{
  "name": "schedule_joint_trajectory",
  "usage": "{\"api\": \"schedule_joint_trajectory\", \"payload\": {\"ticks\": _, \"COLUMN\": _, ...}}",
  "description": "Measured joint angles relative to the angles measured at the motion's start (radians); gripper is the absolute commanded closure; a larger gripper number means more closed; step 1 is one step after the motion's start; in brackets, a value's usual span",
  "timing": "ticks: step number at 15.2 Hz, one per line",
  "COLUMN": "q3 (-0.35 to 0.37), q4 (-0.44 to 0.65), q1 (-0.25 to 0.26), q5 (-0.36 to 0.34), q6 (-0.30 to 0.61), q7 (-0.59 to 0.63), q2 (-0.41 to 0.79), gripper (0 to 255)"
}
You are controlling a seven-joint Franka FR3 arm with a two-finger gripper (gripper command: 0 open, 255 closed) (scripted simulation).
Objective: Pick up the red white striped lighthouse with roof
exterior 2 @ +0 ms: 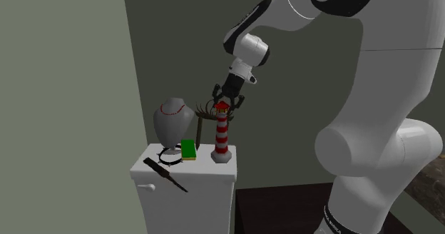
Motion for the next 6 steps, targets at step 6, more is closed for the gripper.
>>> {"api": "schedule_joint_trajectory", "payload": {"ticks": 6, "q3": -0.003, "q4": 0.037, "q1": -0.004, "q5": -0.010, "q6": -0.064, "q7": 0.032, "q2": -0.033, "gripper": 255}}
